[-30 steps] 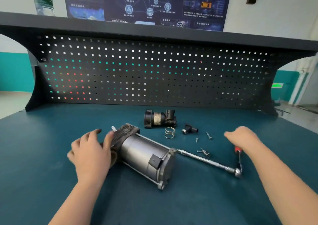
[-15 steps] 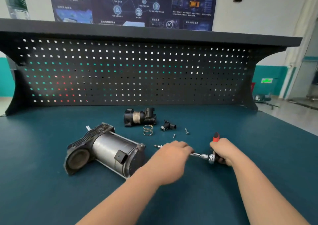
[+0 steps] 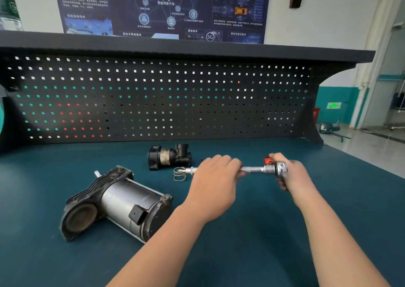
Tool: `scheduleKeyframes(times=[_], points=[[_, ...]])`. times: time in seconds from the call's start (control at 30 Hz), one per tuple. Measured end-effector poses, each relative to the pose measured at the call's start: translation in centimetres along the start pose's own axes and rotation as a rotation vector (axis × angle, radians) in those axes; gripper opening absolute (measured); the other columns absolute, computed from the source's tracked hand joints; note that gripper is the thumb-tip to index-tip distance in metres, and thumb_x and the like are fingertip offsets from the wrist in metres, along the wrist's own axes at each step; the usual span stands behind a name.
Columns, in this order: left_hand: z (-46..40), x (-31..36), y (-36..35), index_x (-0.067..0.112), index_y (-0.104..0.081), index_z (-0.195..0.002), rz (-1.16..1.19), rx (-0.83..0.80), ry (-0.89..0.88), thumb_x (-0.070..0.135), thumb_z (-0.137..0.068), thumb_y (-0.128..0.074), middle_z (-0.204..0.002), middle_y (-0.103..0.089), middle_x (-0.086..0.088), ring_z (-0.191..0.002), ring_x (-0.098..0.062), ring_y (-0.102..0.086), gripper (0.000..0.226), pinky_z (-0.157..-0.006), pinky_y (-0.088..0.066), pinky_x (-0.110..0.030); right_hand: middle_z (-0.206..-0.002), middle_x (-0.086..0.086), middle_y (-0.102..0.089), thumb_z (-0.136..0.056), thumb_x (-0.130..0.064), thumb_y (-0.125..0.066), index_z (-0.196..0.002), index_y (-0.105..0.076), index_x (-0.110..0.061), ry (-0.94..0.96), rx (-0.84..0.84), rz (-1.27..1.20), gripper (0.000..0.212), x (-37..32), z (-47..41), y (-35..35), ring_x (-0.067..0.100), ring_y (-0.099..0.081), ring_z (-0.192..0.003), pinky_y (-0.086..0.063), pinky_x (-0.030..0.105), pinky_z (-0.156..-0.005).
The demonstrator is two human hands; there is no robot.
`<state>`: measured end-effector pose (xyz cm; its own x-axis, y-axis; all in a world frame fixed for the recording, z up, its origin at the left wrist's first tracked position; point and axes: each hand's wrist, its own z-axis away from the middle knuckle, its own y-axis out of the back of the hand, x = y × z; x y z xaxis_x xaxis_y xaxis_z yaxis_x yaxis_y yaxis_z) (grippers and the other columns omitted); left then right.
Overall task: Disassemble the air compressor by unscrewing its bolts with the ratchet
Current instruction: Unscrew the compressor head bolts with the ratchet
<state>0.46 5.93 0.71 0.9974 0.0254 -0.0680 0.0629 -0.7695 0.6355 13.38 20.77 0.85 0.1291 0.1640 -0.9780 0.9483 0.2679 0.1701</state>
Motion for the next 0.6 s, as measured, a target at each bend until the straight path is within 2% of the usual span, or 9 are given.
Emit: scheduleKeyframes(times=[0.07, 0.1, 0.17, 0.23, 0.27, 0.33, 0.4, 0.5, 0.6], points=[[-0.3, -0.3, 1.3, 0.014, -0.061, -0.083, 0.057, 0.124, 0.095, 0.027, -0.091, -0.036, -0.068, -0.053, 0.002, -0.061, -0.022, -0.047, 0.029, -0.054, -0.036, -0.032, -0.066, 0.010, -0.057, -0.091, -0.031, -0.053, -0.073, -0.057, -0.010, 0.229, 0.156, 0.196, 0.028, -0.8, 0.7, -0.3, 0.021, -0.059, -0.068, -0.043, 0.028, -0.062], [-0.5, -0.6, 1.9, 0.013, -0.061, -0.084, 0.078, 0.158, 0.140, 0.026, -0.092, -0.038, -0.069, -0.053, 0.002, -0.063, -0.022, -0.046, 0.028, -0.056, -0.035, -0.033, -0.067, 0.003, -0.055, -0.091, -0.034, -0.051, -0.071, -0.052, -0.014, 0.317, 0.163, 0.204, 0.029, -1.1, 1.3, -0.5, 0.019, -0.055, -0.073, -0.040, 0.030, -0.063], [-1.0, -1.4, 2.8, 0.012, -0.063, -0.087, 0.122, 0.180, 0.203, 0.023, -0.094, -0.042, -0.071, -0.054, 0.001, -0.066, -0.023, -0.046, 0.025, -0.061, -0.034, -0.033, -0.063, -0.003, -0.053, -0.089, -0.042, -0.051, -0.067, -0.051, -0.014, 0.401, -0.030, 0.016, 0.036, -1.8, 2.4, -1.3, 0.016, -0.049, -0.069, -0.038, 0.031, -0.065], [-1.3, -2.0, 3.2, 0.011, -0.065, -0.091, 0.147, 0.154, 0.199, 0.020, -0.093, -0.044, -0.074, -0.055, 0.001, -0.070, -0.023, -0.048, 0.023, -0.064, -0.036, -0.034, -0.064, 0.006, -0.059, -0.086, -0.052, -0.051, -0.066, -0.064, -0.015, 0.292, -0.369, -0.393, 0.044, -2.6, 3.6, -1.9, 0.020, -0.054, -0.060, -0.046, 0.031, -0.062], [-1.4, -2.1, 3.3, 0.010, -0.065, -0.092, 0.144, 0.137, 0.177, 0.020, -0.093, -0.045, -0.075, -0.056, 0.001, -0.070, -0.024, -0.048, 0.023, -0.064, -0.037, -0.035, -0.062, 0.009, -0.060, -0.084, -0.057, -0.046, -0.067, -0.068, -0.016, 0.185, -0.530, -0.552, 0.049, -3.0, 4.1, -1.9, 0.021, -0.054, -0.053, -0.047, 0.029, -0.053], [-1.3, -2.2, 3.1, 0.010, -0.066, -0.092, 0.130, 0.108, 0.144, 0.019, -0.092, -0.046, -0.076, -0.057, 0.001, -0.071, -0.023, -0.048, 0.022, -0.064, -0.035, -0.033, -0.054, 0.007, -0.052, -0.084, -0.062, -0.040, -0.069, -0.066, -0.014, 0.035, -0.746, -0.652, 0.057, -3.4, 4.6, -1.7, 0.019, -0.045, -0.043, -0.039, 0.024, -0.042], [-1.2, -2.4, 2.7, 0.011, -0.066, -0.093, 0.119, 0.092, 0.155, 0.019, -0.094, -0.047, -0.077, -0.057, 0.001, -0.072, -0.022, -0.047, 0.021, -0.065, -0.031, -0.030, -0.051, 0.004, -0.043, -0.085, -0.062, -0.039, -0.070, -0.061, -0.013, -0.044, -0.833, -0.666, 0.057, -3.4, 4.6, -1.4, 0.016, -0.038, -0.043, -0.034, 0.024, -0.041], [-1.1, -2.6, 2.0, 0.015, -0.064, -0.098, 0.112, 0.062, 0.224, 0.021, -0.097, -0.046, -0.082, -0.055, 0.004, -0.078, -0.020, -0.046, 0.018, -0.068, -0.026, -0.029, -0.053, 0.002, -0.038, -0.088, -0.053, -0.039, -0.076, -0.056, -0.010, -0.102, -0.837, -0.713, 0.048, -3.3, 4.5, -1.3, 0.015, -0.035, -0.045, -0.034, 0.024, -0.045], [-0.9, -2.9, 1.5, 0.017, -0.062, -0.100, 0.120, 0.019, 0.275, 0.023, -0.098, -0.044, -0.084, -0.054, 0.006, -0.083, -0.018, -0.046, 0.019, -0.071, -0.030, -0.031, -0.052, -0.002, -0.033, -0.089, -0.044, -0.039, -0.078, -0.054, -0.009, -0.200, -0.916, -0.822, 0.039, -3.2, 4.5, -1.5, 0.009, -0.026, -0.040, -0.027, 0.021, -0.040]])
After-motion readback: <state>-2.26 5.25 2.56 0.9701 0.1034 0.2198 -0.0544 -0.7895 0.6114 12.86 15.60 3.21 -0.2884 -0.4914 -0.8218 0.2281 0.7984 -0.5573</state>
